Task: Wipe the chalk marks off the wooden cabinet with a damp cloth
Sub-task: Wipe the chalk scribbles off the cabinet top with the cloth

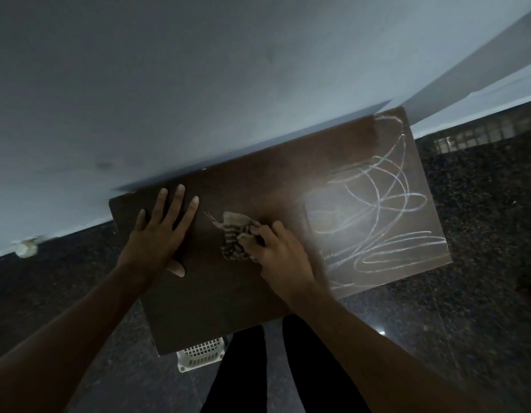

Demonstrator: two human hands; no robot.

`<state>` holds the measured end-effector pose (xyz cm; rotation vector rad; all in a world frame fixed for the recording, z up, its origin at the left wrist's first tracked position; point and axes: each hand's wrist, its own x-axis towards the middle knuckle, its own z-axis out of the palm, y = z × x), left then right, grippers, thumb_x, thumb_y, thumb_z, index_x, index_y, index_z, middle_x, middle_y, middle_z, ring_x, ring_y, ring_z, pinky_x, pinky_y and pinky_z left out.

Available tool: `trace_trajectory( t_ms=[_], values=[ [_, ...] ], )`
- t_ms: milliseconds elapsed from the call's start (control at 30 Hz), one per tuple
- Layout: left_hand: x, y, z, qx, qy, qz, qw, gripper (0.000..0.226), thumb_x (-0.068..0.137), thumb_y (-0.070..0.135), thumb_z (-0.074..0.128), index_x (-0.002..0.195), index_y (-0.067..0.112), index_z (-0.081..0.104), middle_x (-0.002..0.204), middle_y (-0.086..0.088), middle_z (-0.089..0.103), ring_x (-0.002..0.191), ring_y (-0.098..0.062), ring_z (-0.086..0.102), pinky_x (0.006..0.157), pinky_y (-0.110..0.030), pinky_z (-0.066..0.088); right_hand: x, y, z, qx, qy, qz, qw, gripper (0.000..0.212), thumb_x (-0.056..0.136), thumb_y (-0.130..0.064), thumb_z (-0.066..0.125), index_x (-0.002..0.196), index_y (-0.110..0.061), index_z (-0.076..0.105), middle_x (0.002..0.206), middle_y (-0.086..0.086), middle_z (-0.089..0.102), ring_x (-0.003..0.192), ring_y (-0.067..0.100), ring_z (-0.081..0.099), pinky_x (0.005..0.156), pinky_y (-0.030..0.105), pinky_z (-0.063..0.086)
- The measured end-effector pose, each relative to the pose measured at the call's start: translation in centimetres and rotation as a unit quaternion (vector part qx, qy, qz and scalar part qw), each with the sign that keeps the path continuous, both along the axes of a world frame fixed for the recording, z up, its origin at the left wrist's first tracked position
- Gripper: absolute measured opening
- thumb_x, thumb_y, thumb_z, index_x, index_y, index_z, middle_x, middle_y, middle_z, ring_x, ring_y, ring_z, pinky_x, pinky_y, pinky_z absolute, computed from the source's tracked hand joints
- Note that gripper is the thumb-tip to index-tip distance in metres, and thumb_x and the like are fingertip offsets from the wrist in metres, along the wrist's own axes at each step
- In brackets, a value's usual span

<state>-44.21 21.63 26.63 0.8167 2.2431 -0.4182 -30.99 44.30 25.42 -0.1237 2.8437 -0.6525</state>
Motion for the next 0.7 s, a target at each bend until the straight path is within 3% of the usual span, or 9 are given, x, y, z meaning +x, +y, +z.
trace_trajectory(
  t_ms=[67, 133, 200, 267, 400, 500, 600, 700],
  values=[
    [0.2, 0.4, 0.2, -0.008, -0.003, 0.009, 1.0, 0.169, 0.039, 0.048, 0.097, 0.158, 0.018, -0.019, 0.164, -0.01, -0.03, 0.152, -0.039, -0.018, 0.114, -0.065, 0.027, -0.4, 2.2, -0.3, -0.005, 0.011, -0.014, 1.0, 0.049, 0.07, -0.008, 0.049, 0.115, -0.016, 0.066, 0.115, 0.013, 0.061, 0.096, 0.036, 0.056, 0.073, 0.042, 0.054],
    [0.3, 0.8, 0.5, -0.01, -0.008, 0.013, 1.0, 0.164, 0.051, 0.047, 0.095, 0.153, 0.018, -0.03, 0.158, -0.009, -0.041, 0.149, -0.036, -0.028, 0.118, -0.063, 0.022, -1.9, 4.5, -0.4, -0.005, 0.022, -0.094, 0.995, 0.041, 0.072, 0.003, 0.064, 0.109, -0.014, 0.069, 0.105, 0.015, 0.062, 0.091, 0.037, 0.059, 0.072, 0.041, 0.056],
    [0.3, 1.0, 0.8, -0.012, -0.013, 0.015, 1.0, 0.161, 0.057, 0.046, 0.093, 0.149, 0.02, -0.037, 0.155, -0.007, -0.046, 0.147, -0.034, -0.033, 0.12, -0.061, 0.018, -4.5, 6.6, 0.0, 0.007, 0.013, -0.174, 0.985, 0.039, 0.071, -0.001, 0.079, 0.108, -0.014, 0.07, 0.101, 0.017, 0.061, 0.087, 0.038, 0.059, 0.07, 0.041, 0.056],
    [0.2, 1.0, 1.0, -0.002, -0.019, 0.028, 0.999, 0.16, 0.056, 0.043, 0.093, 0.15, 0.023, -0.035, 0.157, -0.004, -0.045, 0.148, -0.033, -0.032, 0.121, -0.061, 0.018, -7.6, 7.9, 0.4, 0.022, 0.004, -0.224, 0.974, 0.039, 0.077, -0.005, 0.077, 0.114, -0.015, 0.07, 0.107, 0.016, 0.06, 0.094, 0.037, 0.055, 0.072, 0.042, 0.056],
    [0.0, 0.9, 1.5, 0.017, -0.028, 0.047, 0.998, 0.16, 0.054, 0.039, 0.095, 0.154, 0.027, -0.03, 0.159, -0.001, -0.042, 0.15, -0.032, -0.03, 0.12, -0.061, 0.017, -11.0, 7.1, 0.3, 0.073, 0.004, -0.235, 0.969, 0.04, 0.084, -0.007, 0.068, 0.123, -0.018, 0.067, 0.116, 0.01, 0.059, 0.107, 0.032, 0.048, 0.08, 0.042, 0.052],
    [0.0, 0.9, 1.8, 0.02, -0.041, 0.057, 0.997, 0.159, 0.055, 0.039, 0.094, 0.155, 0.029, -0.028, 0.158, 0.002, -0.044, 0.15, -0.031, -0.031, 0.121, -0.061, 0.015, -10.6, 3.7, 0.1, 0.052, -0.01, -0.219, 0.974, 0.044, 0.081, -0.003, 0.064, 0.122, -0.017, 0.066, 0.119, 0.012, 0.057, 0.109, 0.034, 0.047, 0.08, 0.042, 0.051],
    [-0.2, 0.9, 2.0, 0.029, -0.042, 0.063, 0.997, 0.158, 0.055, 0.037, 0.095, 0.156, 0.031, -0.027, 0.158, 0.003, -0.044, 0.15, -0.029, -0.032, 0.121, -0.061, 0.015, -8.4, -0.9, 0.1, 0.018, -0.01, -0.14, 0.99, 0.049, 0.073, -0.005, 0.071, 0.12, -0.016, 0.064, 0.119, 0.014, 0.057, 0.104, 0.033, 0.049, 0.077, 0.042, 0.052],
    [0.0, 0.9, 2.0, 0.031, -0.047, 0.072, 0.996, 0.157, 0.056, 0.033, 0.095, 0.156, 0.031, -0.026, 0.159, 0.003, -0.042, 0.15, -0.029, -0.033, 0.122, -0.061, 0.012, -4.6, -5.1, 0.2, -0.003, -0.023, -0.131, 0.991, 0.057, 0.066, -0.008, 0.078, 0.12, -0.019, 0.062, 0.119, 0.012, 0.056, 0.102, 0.032, 0.049, 0.074, 0.043, 0.053]
  ],
)
